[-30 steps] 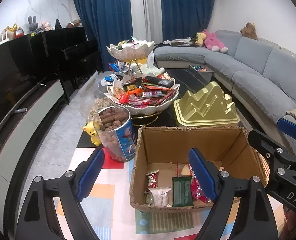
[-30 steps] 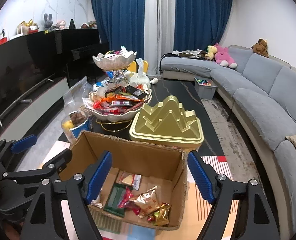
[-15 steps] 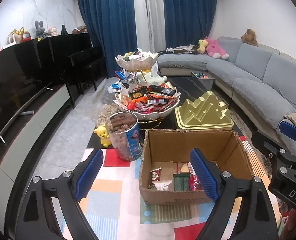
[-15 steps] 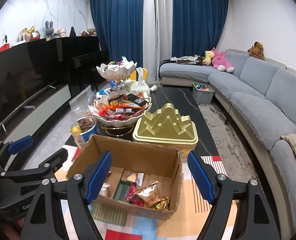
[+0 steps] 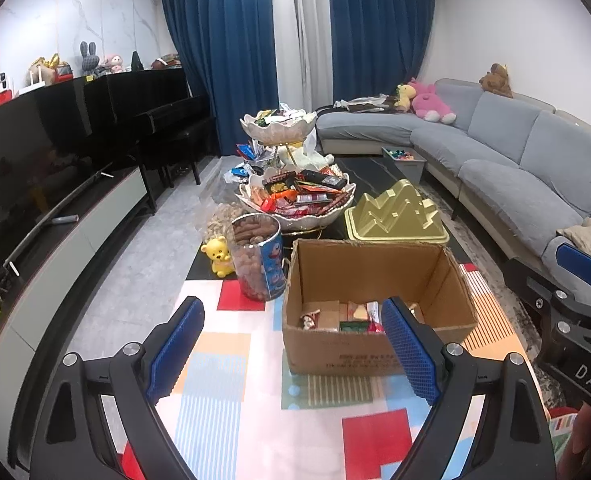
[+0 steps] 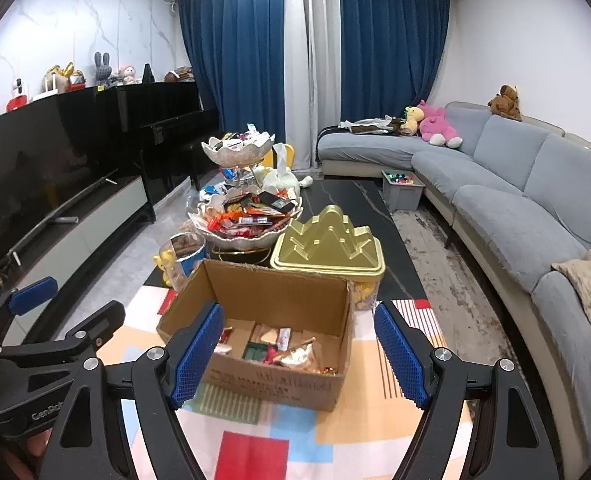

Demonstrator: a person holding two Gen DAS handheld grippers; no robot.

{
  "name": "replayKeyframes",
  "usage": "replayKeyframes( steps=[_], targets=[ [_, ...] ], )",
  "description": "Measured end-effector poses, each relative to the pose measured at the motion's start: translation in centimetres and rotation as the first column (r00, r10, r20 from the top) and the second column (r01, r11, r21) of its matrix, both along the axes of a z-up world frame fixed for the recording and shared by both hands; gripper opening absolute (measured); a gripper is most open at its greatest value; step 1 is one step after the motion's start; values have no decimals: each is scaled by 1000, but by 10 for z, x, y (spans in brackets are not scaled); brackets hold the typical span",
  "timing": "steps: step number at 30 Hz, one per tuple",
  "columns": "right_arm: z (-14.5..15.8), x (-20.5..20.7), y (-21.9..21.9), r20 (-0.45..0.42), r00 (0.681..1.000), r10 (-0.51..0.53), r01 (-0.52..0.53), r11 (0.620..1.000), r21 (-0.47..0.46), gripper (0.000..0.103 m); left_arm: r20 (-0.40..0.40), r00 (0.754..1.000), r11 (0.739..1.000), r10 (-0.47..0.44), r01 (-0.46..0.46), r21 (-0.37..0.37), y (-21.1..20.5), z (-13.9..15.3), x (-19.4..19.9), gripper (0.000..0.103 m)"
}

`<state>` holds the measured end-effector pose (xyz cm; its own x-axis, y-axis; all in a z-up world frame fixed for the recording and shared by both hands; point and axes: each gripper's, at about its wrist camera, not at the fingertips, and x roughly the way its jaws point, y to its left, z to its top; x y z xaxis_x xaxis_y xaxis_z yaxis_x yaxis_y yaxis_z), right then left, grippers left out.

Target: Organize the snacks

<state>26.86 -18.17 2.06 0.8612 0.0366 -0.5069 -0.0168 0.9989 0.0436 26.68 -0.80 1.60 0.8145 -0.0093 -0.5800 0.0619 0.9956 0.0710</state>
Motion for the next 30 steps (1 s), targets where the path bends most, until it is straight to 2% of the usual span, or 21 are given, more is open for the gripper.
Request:
replayKeyframes(
  steps=[7, 17, 25, 30],
  targets=[
    [3, -28, 1, 14, 1000, 0, 0, 1000, -11, 80, -6, 1000, 1000, -1, 1, -14, 2, 1, -30, 92],
    [-6, -70, 4, 12, 1000, -2, 2, 1000, -29, 80, -31, 999, 1000, 7, -7, -19, 7, -12, -70, 94],
    [-21, -109, 3, 0, 1000, -3, 3, 999, -40, 80, -37, 999, 1000, 12, -12, -8, 8, -24, -104, 96],
    [-26, -131, -2, -7, 1000, -6, 5, 1000, -27, 80, -4, 1000, 1000, 12, -12, 27, 4, -27, -133, 96]
  ],
)
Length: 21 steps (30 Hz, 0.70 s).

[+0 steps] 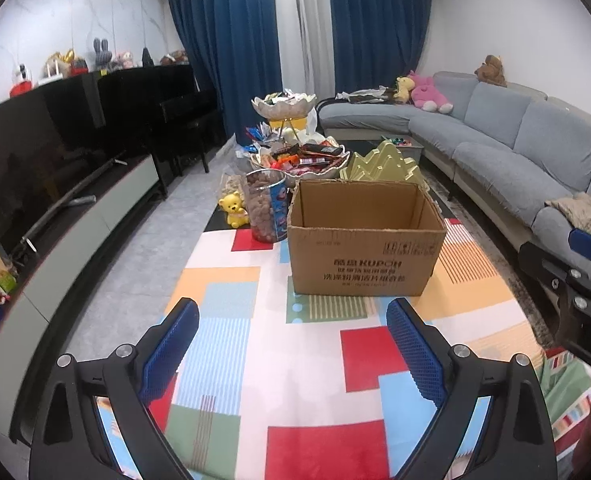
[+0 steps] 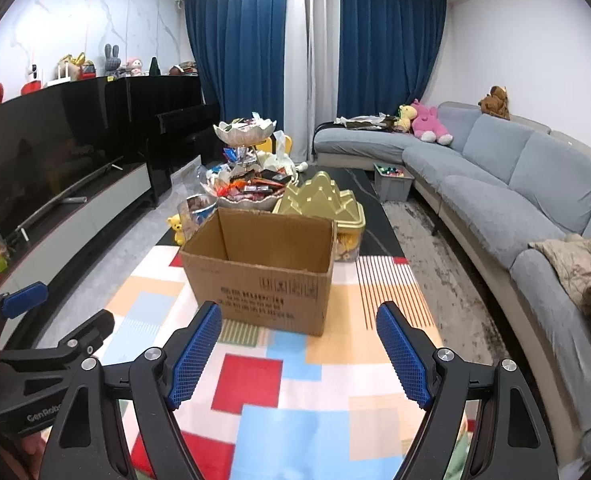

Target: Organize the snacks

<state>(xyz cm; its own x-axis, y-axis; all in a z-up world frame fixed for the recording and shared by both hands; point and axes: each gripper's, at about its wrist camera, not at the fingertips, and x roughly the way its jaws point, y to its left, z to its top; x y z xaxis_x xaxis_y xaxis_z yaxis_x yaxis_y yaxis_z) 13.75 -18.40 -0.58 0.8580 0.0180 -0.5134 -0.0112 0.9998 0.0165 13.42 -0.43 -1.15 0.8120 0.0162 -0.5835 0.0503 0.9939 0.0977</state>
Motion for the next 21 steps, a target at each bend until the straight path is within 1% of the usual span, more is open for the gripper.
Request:
replayKeyframes(
  steps=[3, 12, 17, 21],
  targets=[
    [0, -13, -2, 5, 1000, -4, 4, 1000, 3, 80, 1, 1000, 1000, 4, -4, -15, 0, -2, -15, 99],
    [-1, -50, -10, 9, 1000, -25, 25, 999, 27, 80, -17, 1000, 999, 15, -16, -43, 0, -9, -53, 99],
    [-4, -66, -12, -8, 1000, -20, 21, 999, 42, 80, -5, 999, 999, 42, -42, -19, -1, -9, -70, 99],
    [-9, -77, -12, -33, 999, -22, 23, 998, 50, 80, -34, 998, 998, 52, -52, -23, 0, -13, -78, 99]
  ],
)
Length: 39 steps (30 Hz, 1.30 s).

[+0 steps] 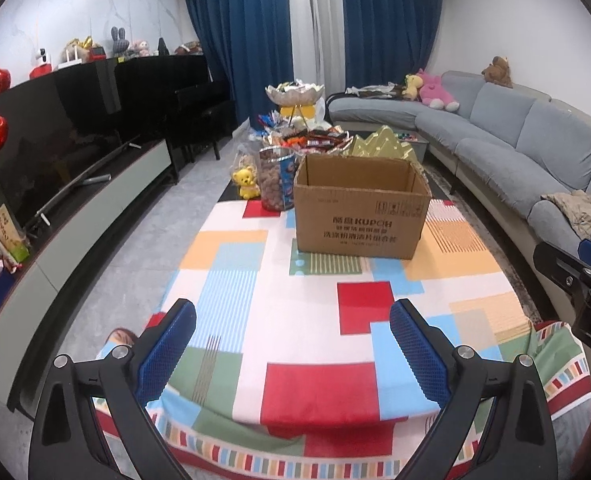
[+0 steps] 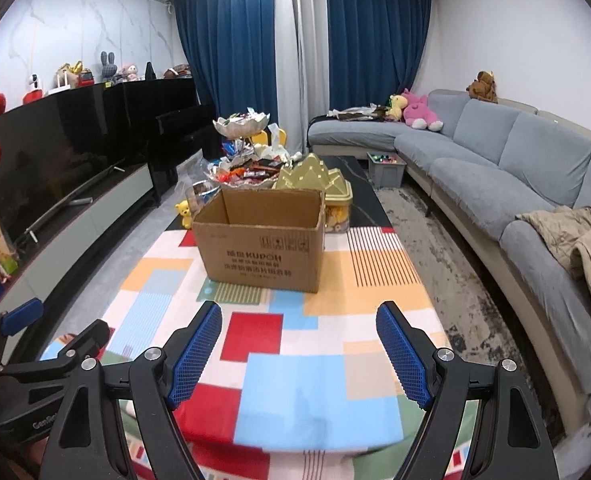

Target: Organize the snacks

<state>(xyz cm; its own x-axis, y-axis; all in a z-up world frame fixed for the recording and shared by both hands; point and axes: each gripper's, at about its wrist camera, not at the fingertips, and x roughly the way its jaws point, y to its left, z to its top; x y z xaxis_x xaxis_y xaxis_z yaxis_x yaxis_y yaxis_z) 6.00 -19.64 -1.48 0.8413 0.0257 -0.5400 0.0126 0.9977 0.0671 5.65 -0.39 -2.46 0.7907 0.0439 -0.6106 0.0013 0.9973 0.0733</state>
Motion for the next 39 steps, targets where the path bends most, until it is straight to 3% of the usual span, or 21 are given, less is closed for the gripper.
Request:
replayKeyframes(
  steps=[7, 39],
  targets=[
    [-9, -16, -1, -50, 999, -16, 17, 1000, 15, 80, -27, 999, 999, 31, -31, -6, 4, -6, -16, 101],
    [4, -35, 3, -13, 999, -39, 39, 999, -5, 80, -2, 998, 998, 62, -62, -13, 9, -1, -34, 102]
  ],
)
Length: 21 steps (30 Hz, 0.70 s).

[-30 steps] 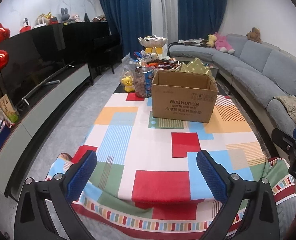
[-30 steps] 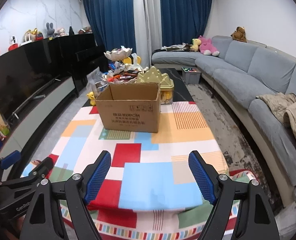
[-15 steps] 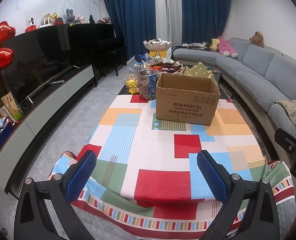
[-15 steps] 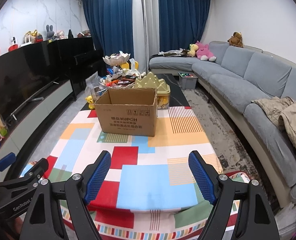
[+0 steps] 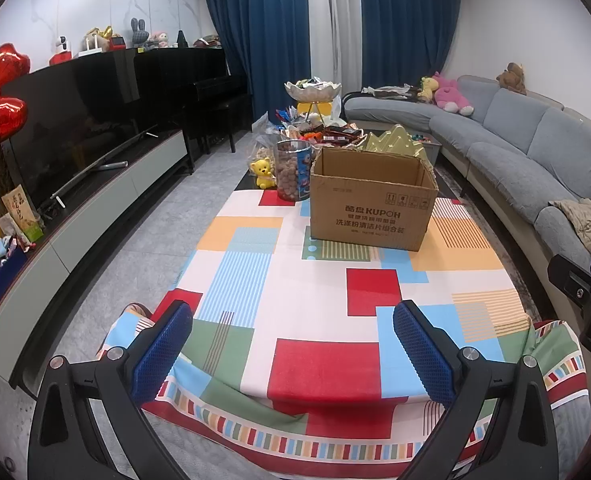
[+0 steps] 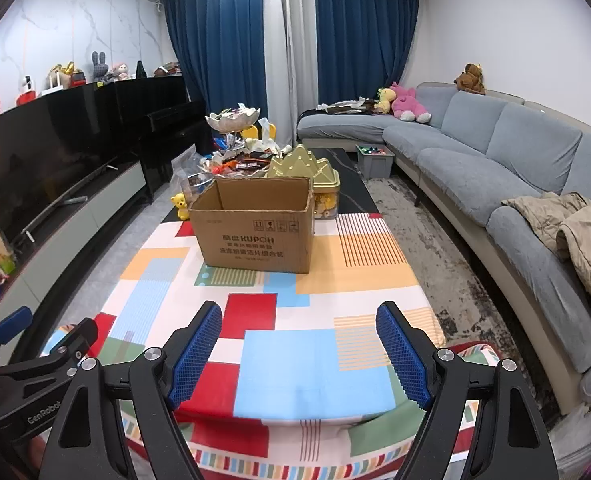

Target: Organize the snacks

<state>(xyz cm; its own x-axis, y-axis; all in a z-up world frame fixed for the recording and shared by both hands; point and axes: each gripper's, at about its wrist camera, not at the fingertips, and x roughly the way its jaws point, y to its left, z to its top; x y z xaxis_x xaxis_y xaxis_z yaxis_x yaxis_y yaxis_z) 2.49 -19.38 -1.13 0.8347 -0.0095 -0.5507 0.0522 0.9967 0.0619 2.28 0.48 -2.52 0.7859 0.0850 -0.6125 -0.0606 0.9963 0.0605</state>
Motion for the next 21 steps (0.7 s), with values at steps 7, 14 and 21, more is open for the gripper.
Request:
replayKeyframes(
  steps=[7, 14, 21],
  targets=[
    [0, 0, 0, 1, 1000, 0, 0, 1000, 1, 80, 4, 1000, 1000, 0, 0, 3, -1, 1, -1, 102],
    [1, -1, 1, 2, 1000, 2, -2, 1000, -1, 80, -3, 1000, 1000, -6, 6, -2, -3, 1, -1, 102],
    [1, -1, 1, 3, 1000, 2, -2, 1000, -1, 80, -5, 1000, 1000, -8, 8, -6, -3, 2, -1, 102]
  ],
)
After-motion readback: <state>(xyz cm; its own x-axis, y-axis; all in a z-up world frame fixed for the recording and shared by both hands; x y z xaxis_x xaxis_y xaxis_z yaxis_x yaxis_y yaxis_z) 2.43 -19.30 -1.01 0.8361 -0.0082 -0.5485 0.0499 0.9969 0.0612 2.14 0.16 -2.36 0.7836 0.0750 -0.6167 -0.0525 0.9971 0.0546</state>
